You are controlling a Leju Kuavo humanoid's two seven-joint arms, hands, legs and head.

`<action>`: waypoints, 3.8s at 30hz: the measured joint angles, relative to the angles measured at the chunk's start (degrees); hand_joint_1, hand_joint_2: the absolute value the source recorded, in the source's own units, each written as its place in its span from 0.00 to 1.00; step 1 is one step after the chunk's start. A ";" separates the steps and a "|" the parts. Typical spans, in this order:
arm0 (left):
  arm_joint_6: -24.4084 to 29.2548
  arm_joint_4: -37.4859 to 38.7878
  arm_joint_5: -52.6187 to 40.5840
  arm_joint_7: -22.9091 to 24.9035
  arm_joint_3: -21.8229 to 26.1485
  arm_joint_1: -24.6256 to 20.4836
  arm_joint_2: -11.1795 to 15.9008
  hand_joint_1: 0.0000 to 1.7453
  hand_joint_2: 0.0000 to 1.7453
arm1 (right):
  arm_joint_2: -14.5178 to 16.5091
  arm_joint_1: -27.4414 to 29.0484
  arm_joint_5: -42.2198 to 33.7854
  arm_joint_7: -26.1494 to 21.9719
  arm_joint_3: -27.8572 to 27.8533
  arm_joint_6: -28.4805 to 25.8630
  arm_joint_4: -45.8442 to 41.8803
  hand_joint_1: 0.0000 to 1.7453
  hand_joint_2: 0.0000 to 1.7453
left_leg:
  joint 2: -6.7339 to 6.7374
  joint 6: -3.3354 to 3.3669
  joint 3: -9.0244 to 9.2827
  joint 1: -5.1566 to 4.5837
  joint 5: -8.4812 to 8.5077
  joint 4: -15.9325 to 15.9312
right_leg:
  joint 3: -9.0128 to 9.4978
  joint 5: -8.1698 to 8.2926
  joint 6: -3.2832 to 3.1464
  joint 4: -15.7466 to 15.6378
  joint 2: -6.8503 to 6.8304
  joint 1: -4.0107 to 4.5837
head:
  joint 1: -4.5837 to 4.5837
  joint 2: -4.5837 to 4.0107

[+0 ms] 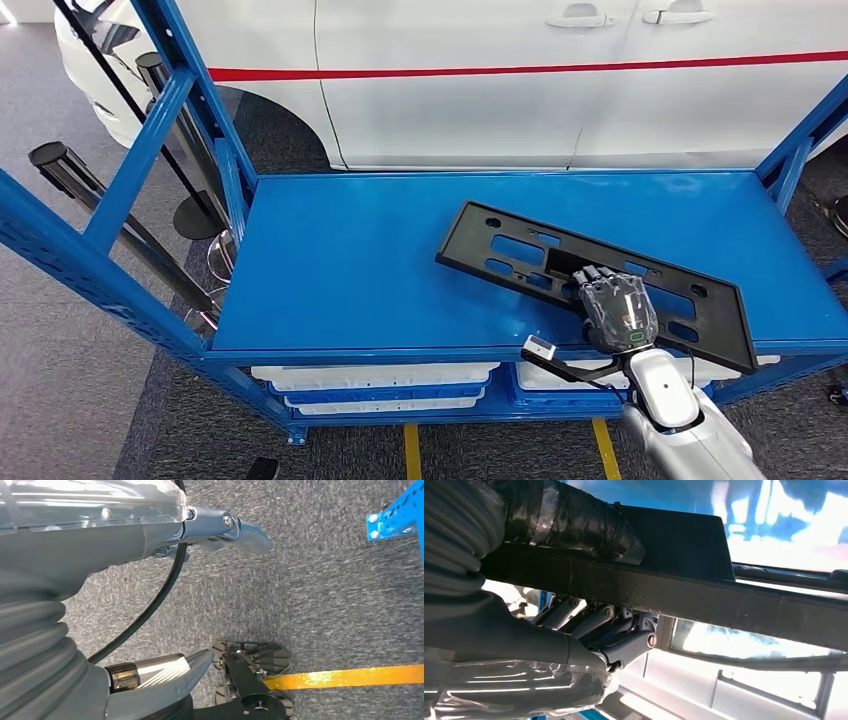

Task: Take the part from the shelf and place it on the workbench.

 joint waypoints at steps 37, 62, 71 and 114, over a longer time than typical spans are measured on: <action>-1.62 0.00 -0.60 -0.86 0.20 0.04 -0.05 0.00 1.00 | -2.82 0.85 2.58 0.58 -0.92 -1.16 -9.74 1.00 1.00 | 0.03 -1.65 -2.41 0.46 -1.77 3.72 | 0.65 -0.55 -0.41 0.61 -0.19 -1.45 | -0.05 0.00; -1.43 0.02 -1.11 -1.00 0.63 -0.19 -0.05 0.00 1.00 | -2.99 1.38 3.01 0.67 -1.39 -0.84 -10.03 1.00 1.00 | 0.62 -0.03 -0.42 1.07 1.29 -0.69 | -3.30 -4.00 2.75 13.00 -0.37 -1.62 | 0.11 0.00; -1.38 0.02 -1.18 -1.03 0.93 -0.03 -0.02 0.00 1.00 | -3.24 1.01 0.37 -0.50 -1.60 0.93 -10.26 1.00 1.00 | 0.36 -2.75 -4.68 1.05 -1.46 4.72 | 2.50 -2.12 -0.64 0.34 -0.62 -1.59 | -0.02 0.00; -0.87 0.04 -2.15 -0.99 1.62 -0.54 0.41 0.00 1.00 | -5.37 1.91 -0.69 -0.93 -1.93 1.64 -10.70 1.00 1.00 | 0.33 -1.03 7.67 0.34 -3.61 -3.05 | -4.27 5.45 0.65 -0.46 -0.77 -1.67 | -0.55 0.00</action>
